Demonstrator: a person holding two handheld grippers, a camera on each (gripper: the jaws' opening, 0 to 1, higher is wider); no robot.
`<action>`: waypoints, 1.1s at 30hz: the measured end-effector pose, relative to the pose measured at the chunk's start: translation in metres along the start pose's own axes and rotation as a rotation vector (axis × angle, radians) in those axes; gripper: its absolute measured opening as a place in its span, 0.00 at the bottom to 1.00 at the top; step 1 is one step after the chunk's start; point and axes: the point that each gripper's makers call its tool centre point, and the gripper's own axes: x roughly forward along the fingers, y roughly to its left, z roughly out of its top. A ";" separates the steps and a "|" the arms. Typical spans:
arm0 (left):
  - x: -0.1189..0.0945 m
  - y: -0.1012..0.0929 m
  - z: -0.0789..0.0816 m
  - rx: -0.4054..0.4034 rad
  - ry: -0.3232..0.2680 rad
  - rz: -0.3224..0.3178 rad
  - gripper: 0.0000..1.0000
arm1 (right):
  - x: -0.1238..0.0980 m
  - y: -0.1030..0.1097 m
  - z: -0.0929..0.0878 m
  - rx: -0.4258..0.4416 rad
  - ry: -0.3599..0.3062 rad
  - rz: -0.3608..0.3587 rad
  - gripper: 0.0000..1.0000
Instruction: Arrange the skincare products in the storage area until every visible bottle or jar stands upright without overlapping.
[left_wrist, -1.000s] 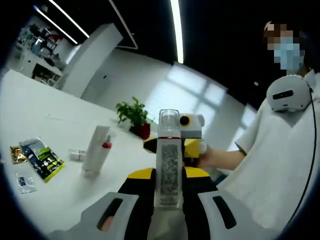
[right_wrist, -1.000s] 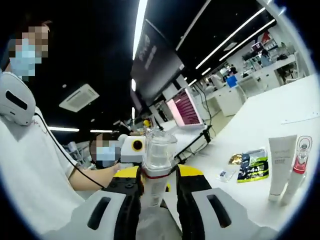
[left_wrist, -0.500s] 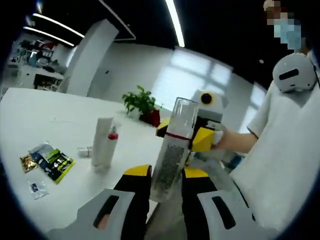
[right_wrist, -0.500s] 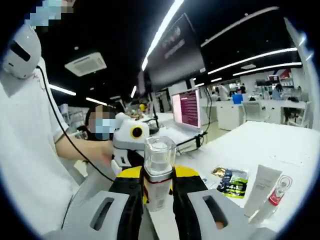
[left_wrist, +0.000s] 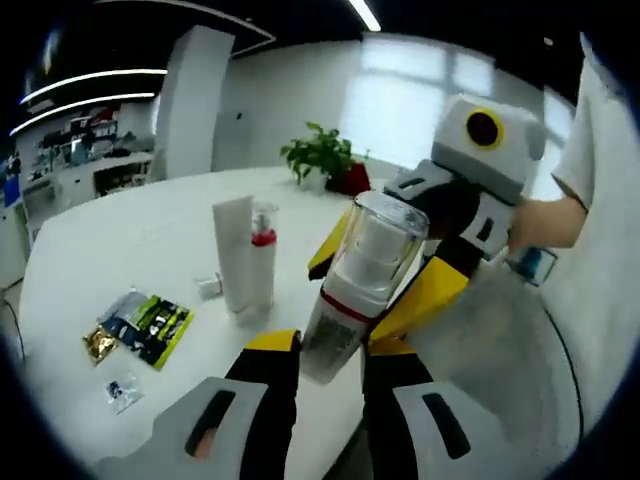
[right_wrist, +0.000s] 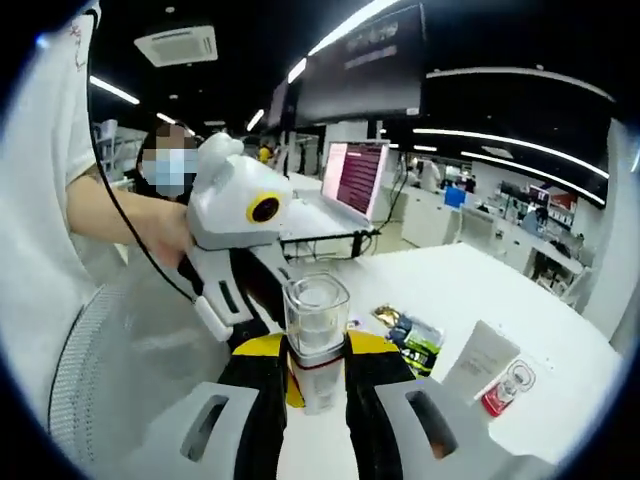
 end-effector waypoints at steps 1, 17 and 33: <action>0.003 -0.001 0.000 0.005 0.004 -0.002 0.22 | -0.001 -0.001 -0.003 0.001 0.002 -0.001 0.21; 0.074 0.002 -0.023 0.133 0.058 -0.117 0.16 | -0.012 -0.035 -0.068 -0.013 0.064 -0.015 0.20; 0.123 0.009 -0.044 0.243 0.158 -0.081 0.16 | -0.016 -0.059 -0.123 0.043 0.125 -0.056 0.21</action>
